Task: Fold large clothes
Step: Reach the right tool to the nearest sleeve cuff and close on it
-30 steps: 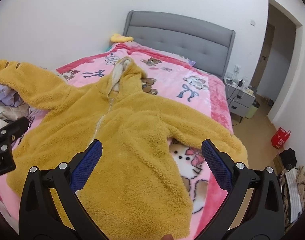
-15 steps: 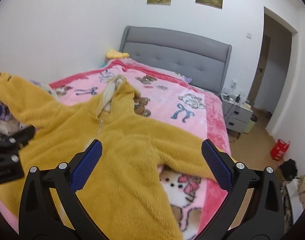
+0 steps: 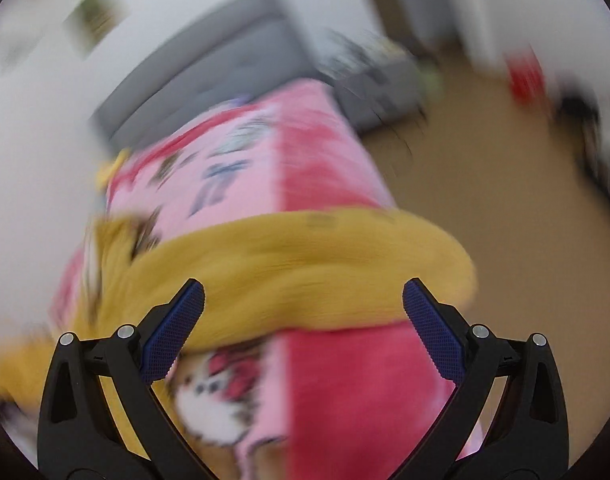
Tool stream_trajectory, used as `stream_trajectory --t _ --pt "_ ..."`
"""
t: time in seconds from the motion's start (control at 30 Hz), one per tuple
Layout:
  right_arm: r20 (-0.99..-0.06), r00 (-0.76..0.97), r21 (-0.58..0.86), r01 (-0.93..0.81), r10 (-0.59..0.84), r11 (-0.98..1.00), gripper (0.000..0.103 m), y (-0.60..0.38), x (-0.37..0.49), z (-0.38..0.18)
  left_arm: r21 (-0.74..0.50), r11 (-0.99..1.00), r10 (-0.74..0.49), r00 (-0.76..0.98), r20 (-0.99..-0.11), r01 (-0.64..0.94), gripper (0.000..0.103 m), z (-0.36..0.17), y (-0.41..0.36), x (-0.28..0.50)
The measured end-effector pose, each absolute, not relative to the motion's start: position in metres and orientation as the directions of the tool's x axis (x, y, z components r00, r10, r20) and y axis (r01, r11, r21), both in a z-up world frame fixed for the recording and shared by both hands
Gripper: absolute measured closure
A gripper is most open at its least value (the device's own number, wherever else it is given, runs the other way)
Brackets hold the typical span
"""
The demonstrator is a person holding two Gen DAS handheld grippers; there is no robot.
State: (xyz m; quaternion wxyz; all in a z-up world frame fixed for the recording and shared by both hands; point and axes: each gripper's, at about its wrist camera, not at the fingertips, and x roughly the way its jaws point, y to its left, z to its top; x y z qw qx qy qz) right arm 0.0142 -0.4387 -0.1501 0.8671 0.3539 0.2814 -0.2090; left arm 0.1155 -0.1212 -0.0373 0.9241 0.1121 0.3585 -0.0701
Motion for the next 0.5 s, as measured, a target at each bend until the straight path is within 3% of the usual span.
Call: stream_trajectory --t 0.07,0.13,0.4,0.5 --pt "-0.655 0.746 0.608 0.612 -0.117 0.506 0.008 -0.498 -0.004 -0.194 0.170 0.954 -0.067 0.731 -0.679 0.246 0.005 -0.041 -0.135 0.118" --pt "-0.675 0.732 0.631 0.641 -0.099 0.436 0.008 -0.528 -0.012 -0.222 0.189 0.943 -0.075 0.730 -0.679 0.274 0.005 -0.046 -0.148 0.121" --pt "-0.653 0.755 0.741 0.623 0.055 0.250 0.008 -0.558 -0.006 -0.307 0.235 0.922 -0.059 0.712 -0.700 0.308 0.005 -0.058 -0.170 0.124" --pt "-0.586 0.801 0.808 0.569 0.121 0.152 0.033 -0.557 -0.003 -0.336 0.235 0.926 -0.049 0.711 -0.702 0.296 0.005 -0.058 -0.165 0.126"
